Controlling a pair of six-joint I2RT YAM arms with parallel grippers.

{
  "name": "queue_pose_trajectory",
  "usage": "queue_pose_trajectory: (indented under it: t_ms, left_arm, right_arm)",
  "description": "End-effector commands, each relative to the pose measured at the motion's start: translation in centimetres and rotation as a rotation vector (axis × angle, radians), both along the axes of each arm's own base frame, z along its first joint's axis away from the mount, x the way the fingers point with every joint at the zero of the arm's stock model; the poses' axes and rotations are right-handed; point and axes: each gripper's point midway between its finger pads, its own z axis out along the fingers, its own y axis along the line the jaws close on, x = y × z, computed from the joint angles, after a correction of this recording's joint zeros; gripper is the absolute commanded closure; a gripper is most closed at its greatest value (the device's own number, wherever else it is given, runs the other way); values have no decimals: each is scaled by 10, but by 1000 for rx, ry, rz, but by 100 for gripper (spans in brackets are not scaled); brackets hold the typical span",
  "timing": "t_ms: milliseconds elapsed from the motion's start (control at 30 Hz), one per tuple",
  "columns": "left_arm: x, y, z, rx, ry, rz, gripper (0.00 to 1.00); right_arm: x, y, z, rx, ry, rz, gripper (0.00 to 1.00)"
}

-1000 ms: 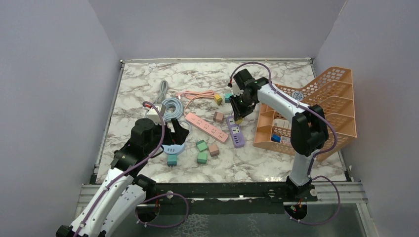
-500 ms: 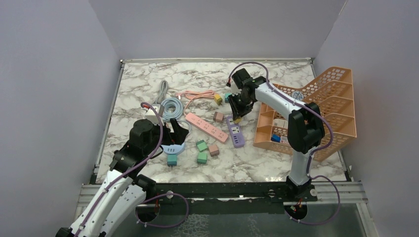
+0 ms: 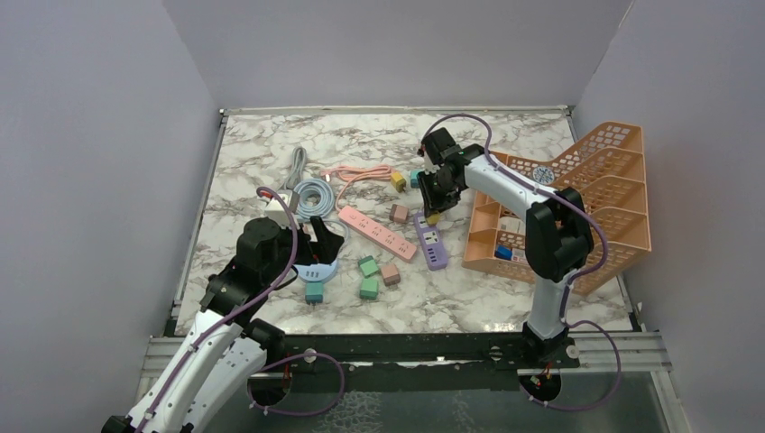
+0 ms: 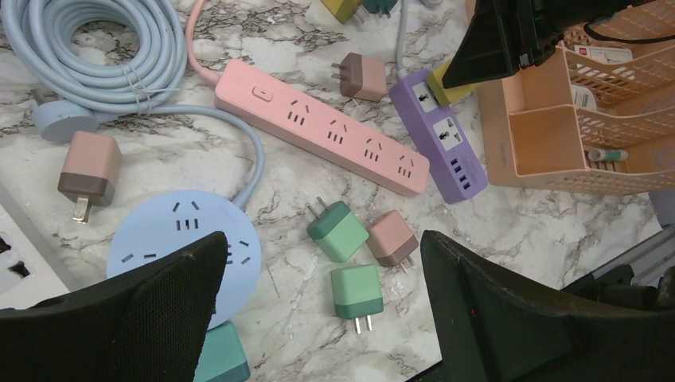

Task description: Insert the plug

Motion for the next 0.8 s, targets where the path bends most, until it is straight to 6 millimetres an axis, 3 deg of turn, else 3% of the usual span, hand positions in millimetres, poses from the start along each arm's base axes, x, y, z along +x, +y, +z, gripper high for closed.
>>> queue_pose_trajectory:
  t_ms: [0,100,200,633,767]
  left_arm:
    - [7,3,3,10,-27,27,6]
    - [7,3,2,17,-23,24,6]
    - [7,4,1,20,-21,28,6]
    - [7,5,4,19,-34,33,6]
    - [7,6,4,19,-35,34,6]
  right_arm:
    - [-25,-36,-67,-233,122,-79,99]
    - [-28,-38,-80,-249,140,-101,99]
    - [-30,-39,-80,-255,110,-130,99]
    - [-27,-30,-35,-108,-213,-269,98]
    - [-26,-24,-33,-78,-233,-236,86]
